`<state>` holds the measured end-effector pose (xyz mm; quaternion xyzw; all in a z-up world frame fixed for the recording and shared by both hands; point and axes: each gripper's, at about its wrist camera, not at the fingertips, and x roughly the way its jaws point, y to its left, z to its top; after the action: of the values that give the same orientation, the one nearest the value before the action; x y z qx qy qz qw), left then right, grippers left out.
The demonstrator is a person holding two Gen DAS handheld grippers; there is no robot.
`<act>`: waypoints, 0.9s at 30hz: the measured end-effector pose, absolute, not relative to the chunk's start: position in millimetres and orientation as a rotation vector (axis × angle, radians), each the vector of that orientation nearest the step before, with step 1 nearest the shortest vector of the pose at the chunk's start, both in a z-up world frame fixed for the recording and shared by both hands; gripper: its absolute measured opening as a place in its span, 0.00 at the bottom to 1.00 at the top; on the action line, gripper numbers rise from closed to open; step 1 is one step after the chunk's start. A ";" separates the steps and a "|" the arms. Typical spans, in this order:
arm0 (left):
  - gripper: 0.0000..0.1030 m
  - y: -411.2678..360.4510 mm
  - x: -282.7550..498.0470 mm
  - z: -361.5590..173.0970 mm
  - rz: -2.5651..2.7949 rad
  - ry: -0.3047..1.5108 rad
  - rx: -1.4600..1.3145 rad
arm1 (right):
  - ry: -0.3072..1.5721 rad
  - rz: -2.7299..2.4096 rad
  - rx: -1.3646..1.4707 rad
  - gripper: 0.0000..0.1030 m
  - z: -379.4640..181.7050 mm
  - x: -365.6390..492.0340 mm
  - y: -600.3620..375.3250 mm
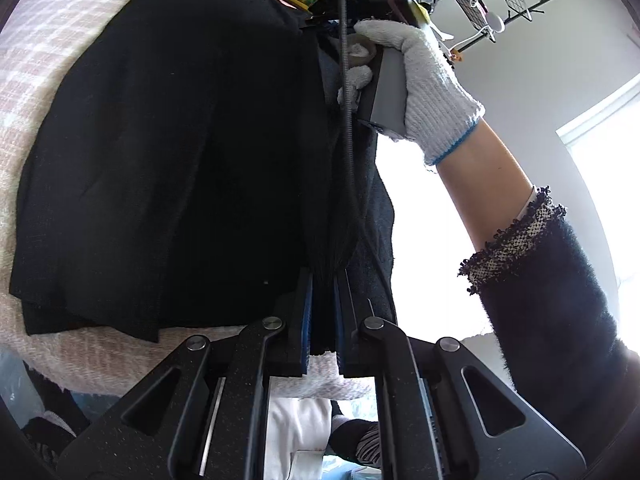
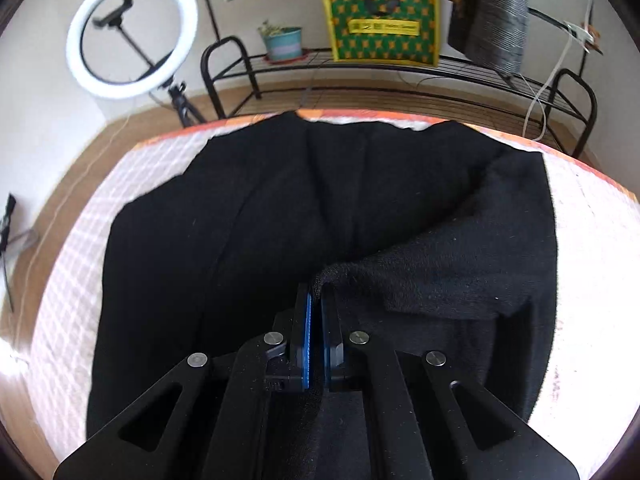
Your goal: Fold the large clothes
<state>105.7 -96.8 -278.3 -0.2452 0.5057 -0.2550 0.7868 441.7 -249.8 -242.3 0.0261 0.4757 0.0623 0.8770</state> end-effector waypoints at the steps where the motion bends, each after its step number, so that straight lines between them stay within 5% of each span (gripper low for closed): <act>1: 0.07 -97.7 105.2 -279.2 -0.550 1.093 -0.530 | 1.006 0.135 0.027 0.03 -246.5 444.0 -242.4; 6: 0.07 -99.8 114.8 -284.7 -0.559 1.097 -0.545 | 1.037 0.193 0.024 0.12 -240.4 441.1 -250.4; 8: 0.07 -99.4 119.8 -283.5 -0.563 1.095 -0.552 | 1.000 0.250 0.117 0.32 -221.3 436.9 -272.6; 10: 0.07 -101.6 119.6 -281.1 -0.570 1.088 -0.553 | 0.930 0.276 0.213 0.37 -198.9 433.8 -303.5; 16: 0.07 -108.2 116.2 -278.0 -0.590 1.077 -0.533 | 0.880 0.101 0.343 0.37 -194.5 438.7 -395.9; 27: 0.07 -100.9 135.1 -280.0 -0.588 1.083 -0.536 | 1.023 0.212 -0.010 0.38 -244.7 443.1 -357.3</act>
<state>135.1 -100.9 -280.0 -0.2484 0.5018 -0.2726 0.7824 443.1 -357.3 -244.7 -0.0048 0.4886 0.1014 0.8666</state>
